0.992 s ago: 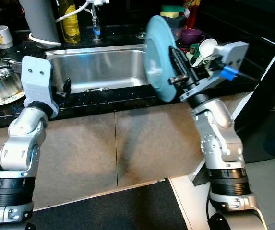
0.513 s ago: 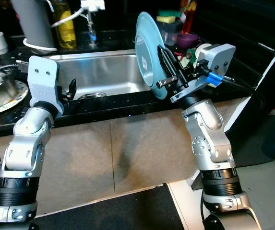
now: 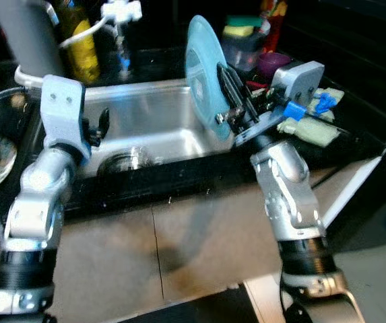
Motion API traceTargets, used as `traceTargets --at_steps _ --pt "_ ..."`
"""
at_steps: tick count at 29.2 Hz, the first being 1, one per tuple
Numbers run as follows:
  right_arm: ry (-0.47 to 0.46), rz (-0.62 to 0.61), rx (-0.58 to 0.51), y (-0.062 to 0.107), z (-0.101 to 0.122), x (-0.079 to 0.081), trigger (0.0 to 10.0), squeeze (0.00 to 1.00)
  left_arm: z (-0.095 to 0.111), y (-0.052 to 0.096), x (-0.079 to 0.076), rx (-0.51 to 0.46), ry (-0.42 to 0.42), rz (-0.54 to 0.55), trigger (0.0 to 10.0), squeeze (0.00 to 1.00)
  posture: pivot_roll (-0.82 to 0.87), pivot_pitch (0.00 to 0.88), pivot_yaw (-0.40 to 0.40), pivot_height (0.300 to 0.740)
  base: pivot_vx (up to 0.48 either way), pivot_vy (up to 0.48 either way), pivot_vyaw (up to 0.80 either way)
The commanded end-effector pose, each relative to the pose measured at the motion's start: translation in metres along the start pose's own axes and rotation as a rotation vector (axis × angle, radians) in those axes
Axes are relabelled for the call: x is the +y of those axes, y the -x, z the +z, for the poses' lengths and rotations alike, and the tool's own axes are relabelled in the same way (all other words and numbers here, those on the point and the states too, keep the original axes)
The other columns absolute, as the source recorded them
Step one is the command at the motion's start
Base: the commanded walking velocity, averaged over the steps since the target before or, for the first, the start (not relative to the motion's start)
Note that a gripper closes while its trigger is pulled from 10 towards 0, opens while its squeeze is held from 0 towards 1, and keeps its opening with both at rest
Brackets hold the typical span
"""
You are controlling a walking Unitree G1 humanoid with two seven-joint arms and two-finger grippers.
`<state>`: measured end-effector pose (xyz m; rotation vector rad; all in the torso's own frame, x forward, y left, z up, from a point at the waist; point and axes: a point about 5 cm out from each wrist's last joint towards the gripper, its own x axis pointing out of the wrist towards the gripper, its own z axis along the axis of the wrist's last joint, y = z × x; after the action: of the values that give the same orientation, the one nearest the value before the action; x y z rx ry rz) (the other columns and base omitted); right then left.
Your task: Kitchen organization
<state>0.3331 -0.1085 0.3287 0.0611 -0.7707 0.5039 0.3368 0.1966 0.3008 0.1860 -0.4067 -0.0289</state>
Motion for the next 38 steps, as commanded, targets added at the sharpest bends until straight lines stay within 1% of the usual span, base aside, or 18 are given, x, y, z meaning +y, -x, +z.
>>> traceTargets --at_steps 1,15,19,20,23,24,26,27,29,30,33,34,35,36,37,38 --pt "-0.001 0.024 -0.03 -0.003 0.003 0.007 10.0 0.0 -0.002 0.002 0.005 0.01 -0.011 0.014 10.0 0.0 -0.03 0.144 -0.032 0.74 0.42 0.0 0.0" --pt "-0.001 0.035 -0.024 -0.003 0.002 0.009 10.0 0.0 0.001 0.002 0.005 0.006 -0.013 0.01 10.0 0.0 -0.03 0.144 -0.033 0.74 0.4 0.0 0.0" --pt "0.001 0.038 -0.022 -0.003 0.002 0.009 10.0 0.0 -0.002 0.002 0.005 0.031 -0.002 0.012 10.0 0.0 -0.03 0.145 -0.033 0.74 0.154 0.0 0.0" --pt "0.002 0.039 -0.02 -0.003 0.001 0.009 10.0 0.0 -0.004 0.002 0.004 0.054 -0.004 0.005 10.0 0.0 -0.03 0.145 -0.033 0.74 0.0 0.0 0.0" --pt "-0.003 0.056 -0.007 -0.005 -0.003 0.011 10.0 0.0 -0.011 0.004 0.001 0.086 -0.075 -0.048 10.0 0.0 -0.03 0.147 -0.034 0.74 0.0 0.0 0.0" --pt "-0.003 0.056 -0.007 -0.005 -0.003 0.011 10.0 0.0 -0.011 0.004 0.001 0.086 -0.075 -0.048 10.0 0.0 -0.03 0.147 -0.034 0.74 0.0 0.0 0.0" --pt "-0.009 0.071 0.002 -0.006 -0.006 0.012 10.0 0.0 -0.013 0.004 0.001 0.105 -0.104 -0.066 10.0 0.0 -0.03 0.151 -0.034 0.74 0.0 0.0 0.0" --pt "-0.015 0.085 0.013 -0.008 -0.01 0.013 10.0 0.0 -0.016 0.004 0.001 0.125 -0.136 -0.086 10.0 0.0 -0.03 0.151 -0.034 0.74 0.0 0.0 0.0" --pt "-0.018 0.09 0.019 -0.009 -0.012 0.014 10.0 0.0 -0.017 0.003 0.002 0.132 -0.151 -0.094 10.0 0.0 -0.03 0.151 -0.034 0.74 0.0 0.0 0.0" --pt "-0.022 0.102 0.033 -0.01 -0.016 0.014 10.0 0.0 -0.019 0.004 0.001 0.153 -0.177 -0.125 10.0 0.0 -0.03 0.151 -0.034 0.74 0.0 0.0 0.0" --pt "-0.035 0.159 0.105 -0.012 -0.031 0.019 10.0 0.0 -0.024 0.008 -0.003 0.201 -0.255 -0.237 10.0 0.0 -0.03 0.155 -0.039 0.74 0.0 0.0 0.0" --pt "-0.022 0.187 0.146 -0.012 -0.038 0.021 10.0 0.0 -0.025 0.009 -0.003 0.22 -0.283 -0.267 10.0 0.0 -0.03 0.155 -0.039 0.74 0.0 0.0 0.0" --pt "-0.022 0.187 0.146 -0.012 -0.038 0.021 10.0 0.0 -0.025 0.009 -0.003 0.22 -0.283 -0.267 10.0 0.0 -0.03 0.155 -0.039 0.74 0.0 0.0 0.0" --pt "-0.021 0.236 0.236 -0.009 -0.054 0.024 10.0 0.0 -0.029 0.013 0.0 0.266 -0.332 -0.324 10.0 0.0 -0.03 0.155 -0.039 0.74 0.0 0.0 0.0" --pt "-0.021 0.236 0.236 -0.009 -0.054 0.024 10.0 0.0 -0.029 0.013 0.0 0.266 -0.332 -0.324 10.0 0.0 -0.03 0.155 -0.039 0.74 0.0 0.0 0.0" --pt "-0.034 0.259 0.287 -0.008 -0.062 0.026 10.0 0.0 -0.03 0.016 0.002 0.288 -0.359 -0.351 10.0 0.0 -0.02 0.155 -0.044 0.74 0.0 0.0 0.0"
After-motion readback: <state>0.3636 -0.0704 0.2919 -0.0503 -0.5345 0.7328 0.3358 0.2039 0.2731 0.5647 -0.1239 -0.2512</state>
